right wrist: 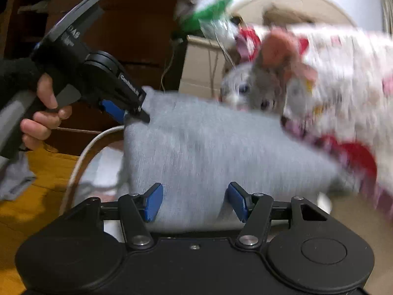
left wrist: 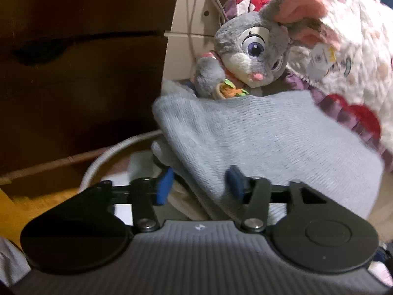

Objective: Fold clothes

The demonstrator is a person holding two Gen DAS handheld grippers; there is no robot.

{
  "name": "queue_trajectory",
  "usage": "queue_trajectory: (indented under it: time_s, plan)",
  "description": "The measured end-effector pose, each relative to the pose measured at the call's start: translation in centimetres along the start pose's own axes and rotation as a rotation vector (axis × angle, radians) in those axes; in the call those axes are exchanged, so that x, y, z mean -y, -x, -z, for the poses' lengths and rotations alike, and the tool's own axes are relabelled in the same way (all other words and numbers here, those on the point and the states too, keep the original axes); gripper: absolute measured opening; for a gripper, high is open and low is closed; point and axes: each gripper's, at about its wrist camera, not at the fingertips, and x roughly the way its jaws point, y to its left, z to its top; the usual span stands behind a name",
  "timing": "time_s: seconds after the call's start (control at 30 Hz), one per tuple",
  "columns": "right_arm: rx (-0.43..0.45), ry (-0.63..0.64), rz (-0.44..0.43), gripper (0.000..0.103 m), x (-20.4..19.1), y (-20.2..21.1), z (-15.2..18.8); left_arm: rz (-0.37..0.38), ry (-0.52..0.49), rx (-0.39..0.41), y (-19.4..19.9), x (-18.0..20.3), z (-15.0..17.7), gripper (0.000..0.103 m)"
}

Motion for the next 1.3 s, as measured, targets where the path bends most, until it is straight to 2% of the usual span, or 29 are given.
queue_trajectory:
  time_s: [0.1,0.13,0.2,0.27,0.33,0.47,0.53,0.6,0.77,0.9,1.1,1.3]
  plan:
    - [-0.122,-0.139,-0.160,0.060,0.7,1.1,2.1,-0.013,-0.050,0.022,1.5,0.4,0.4,0.055]
    - [-0.108,-0.156,-0.162,0.060,0.6,1.9,2.9,-0.020,-0.063,0.029,2.3,0.6,0.5,0.057]
    - [-0.098,-0.222,-0.155,0.062,0.9,3.4,3.7,-0.038,-0.096,0.048,4.1,1.4,0.7,0.061]
    - [-0.071,-0.301,-0.138,0.062,1.6,4.6,3.8,-0.040,-0.136,0.054,6.2,2.5,1.3,0.072]
    - [-0.036,-0.334,-0.100,0.063,2.3,6.0,3.1,-0.001,-0.180,0.035,8.3,4.0,2.3,0.079]
    - [-0.033,-0.315,0.009,0.065,2.4,8.6,1.2,0.123,-0.214,-0.032,11.6,6.5,4.4,0.089]
    - [-0.042,-0.334,0.052,0.065,2.4,10.0,0.7,0.145,-0.239,-0.065,12.9,7.9,5.6,0.093]
    - [-0.057,-0.368,0.075,0.065,2.3,11.1,0.8,0.167,-0.264,-0.097,14.2,9.4,6.7,0.093]
    - [-0.071,-0.454,0.108,0.065,2.7,14.1,2.3,0.189,-0.274,-0.086,17.4,10.7,10.0,0.098]
    - [-0.083,-0.499,0.129,0.065,2.7,16.4,3.2,0.225,-0.310,-0.099,18.5,11.3,10.8,0.098]
    - [-0.073,-0.610,0.137,0.066,2.1,19.2,4.3,0.246,-0.278,-0.123,20.3,10.8,11.8,0.098]
    - [-0.150,-0.543,0.185,0.067,0.8,20.0,2.9,0.208,-0.243,-0.189,20.4,10.4,12.6,0.098]
